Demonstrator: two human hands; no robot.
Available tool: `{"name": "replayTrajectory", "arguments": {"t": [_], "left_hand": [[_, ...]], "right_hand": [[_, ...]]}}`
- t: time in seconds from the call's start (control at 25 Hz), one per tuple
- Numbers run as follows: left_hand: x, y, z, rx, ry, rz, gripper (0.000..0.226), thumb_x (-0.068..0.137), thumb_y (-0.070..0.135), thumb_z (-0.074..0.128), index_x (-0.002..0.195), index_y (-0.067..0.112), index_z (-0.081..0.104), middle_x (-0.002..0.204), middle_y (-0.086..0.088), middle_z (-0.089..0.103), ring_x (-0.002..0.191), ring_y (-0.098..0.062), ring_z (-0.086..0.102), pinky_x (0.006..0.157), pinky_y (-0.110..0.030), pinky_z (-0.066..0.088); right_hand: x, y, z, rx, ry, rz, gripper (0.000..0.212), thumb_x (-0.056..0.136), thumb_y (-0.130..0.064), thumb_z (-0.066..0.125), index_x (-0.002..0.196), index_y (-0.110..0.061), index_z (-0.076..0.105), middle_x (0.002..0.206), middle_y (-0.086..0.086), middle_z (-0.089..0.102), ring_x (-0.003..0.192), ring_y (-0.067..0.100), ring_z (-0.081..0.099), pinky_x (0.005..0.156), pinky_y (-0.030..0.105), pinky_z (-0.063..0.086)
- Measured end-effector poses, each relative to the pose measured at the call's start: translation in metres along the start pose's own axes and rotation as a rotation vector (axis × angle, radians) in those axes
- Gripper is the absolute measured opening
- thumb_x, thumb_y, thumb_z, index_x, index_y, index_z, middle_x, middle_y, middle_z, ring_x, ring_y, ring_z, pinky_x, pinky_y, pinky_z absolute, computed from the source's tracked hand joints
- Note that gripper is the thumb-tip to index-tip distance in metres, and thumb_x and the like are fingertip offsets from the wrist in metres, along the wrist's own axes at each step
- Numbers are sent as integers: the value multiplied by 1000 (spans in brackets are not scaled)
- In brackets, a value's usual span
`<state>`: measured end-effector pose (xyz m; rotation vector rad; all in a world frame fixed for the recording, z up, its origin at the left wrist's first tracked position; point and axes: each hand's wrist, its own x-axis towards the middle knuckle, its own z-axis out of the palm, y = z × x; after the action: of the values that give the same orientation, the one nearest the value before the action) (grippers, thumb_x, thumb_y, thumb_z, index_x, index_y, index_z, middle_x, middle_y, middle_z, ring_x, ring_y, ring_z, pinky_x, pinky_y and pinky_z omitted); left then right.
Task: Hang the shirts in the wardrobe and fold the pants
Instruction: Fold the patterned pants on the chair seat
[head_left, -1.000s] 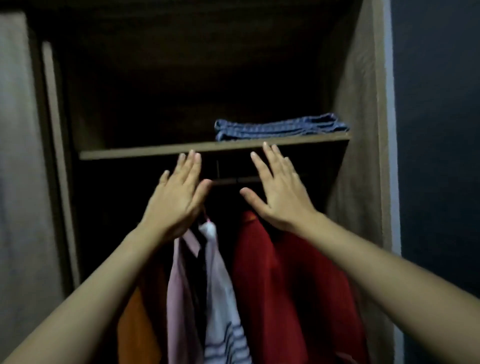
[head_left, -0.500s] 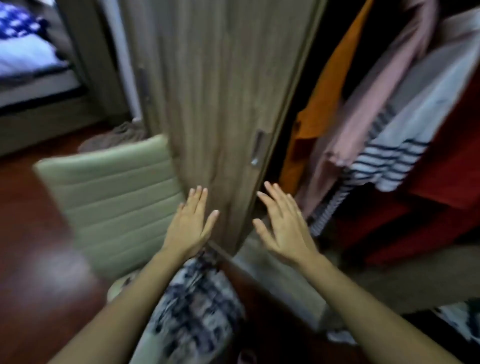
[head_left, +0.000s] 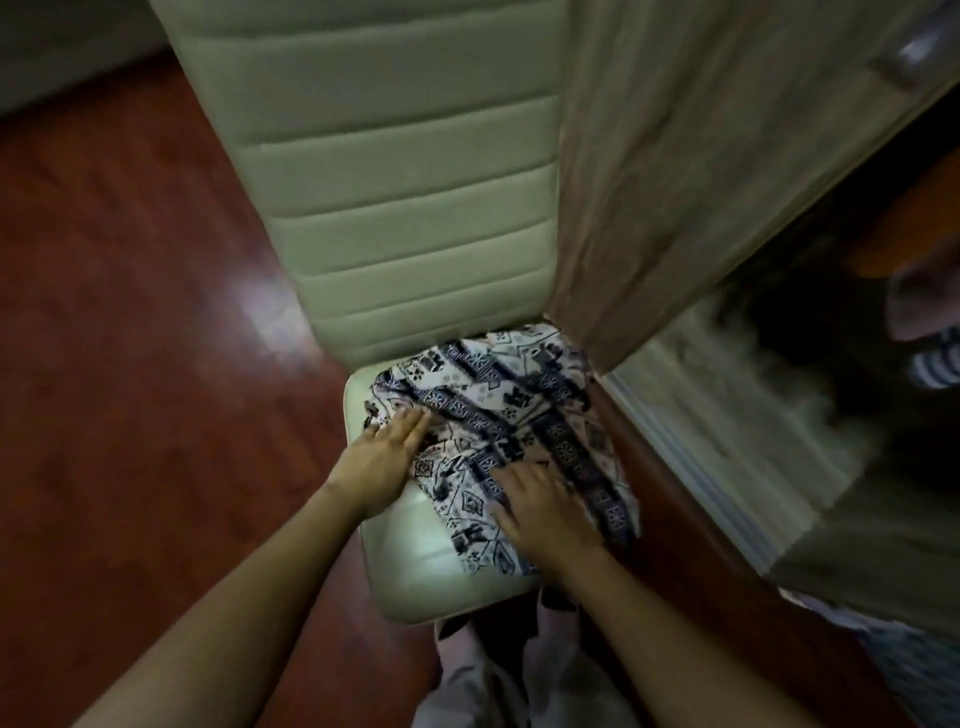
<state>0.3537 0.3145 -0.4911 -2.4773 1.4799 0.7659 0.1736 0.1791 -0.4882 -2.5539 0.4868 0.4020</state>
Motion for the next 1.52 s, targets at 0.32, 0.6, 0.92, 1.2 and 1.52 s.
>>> {"name": "replayTrajectory", "arguments": {"t": [0.32,0.6,0.92,1.2,1.52], "left_hand": [[50,-28,114,241,-74,15,62,100,13,34,150,23,-3,159,1,-3,146,-27,-7,116,-49,3],[48,-29,141,317,228,8,48,64,21,80,108,22,61,105,-2,67,92,-28,63,76,-48,44],[-6,15,0,92,303,234,35,70,32,64,100,22,47,84,-2,66,68,-26,65,41,-26,45],[-86,34,-282,-144,185,179,36,79,11,53,113,16,63,104,-10,67,94,-27,60,69,-26,36],[-229,63,-427,-582,642,273,39,66,34,81,102,21,69,91,-1,73,79,-10,66,76,-25,50]], "right_hand": [[50,-24,128,-86,-266,242,71,84,-31,57,142,-14,20,150,17,16,133,35,26,105,42,33],[55,7,123,-235,-177,114,60,70,-8,73,123,-14,47,104,16,64,88,32,64,60,34,52],[4,42,-70,-153,-129,-139,51,87,-51,50,133,-34,38,116,-2,65,104,23,62,74,32,48],[-35,-24,-303,-359,57,-299,19,92,-32,49,96,-13,51,100,13,62,99,32,57,78,37,42],[-150,-100,-470,-450,278,-455,74,78,-1,45,125,-54,22,126,-7,43,89,22,57,74,44,51]]}}
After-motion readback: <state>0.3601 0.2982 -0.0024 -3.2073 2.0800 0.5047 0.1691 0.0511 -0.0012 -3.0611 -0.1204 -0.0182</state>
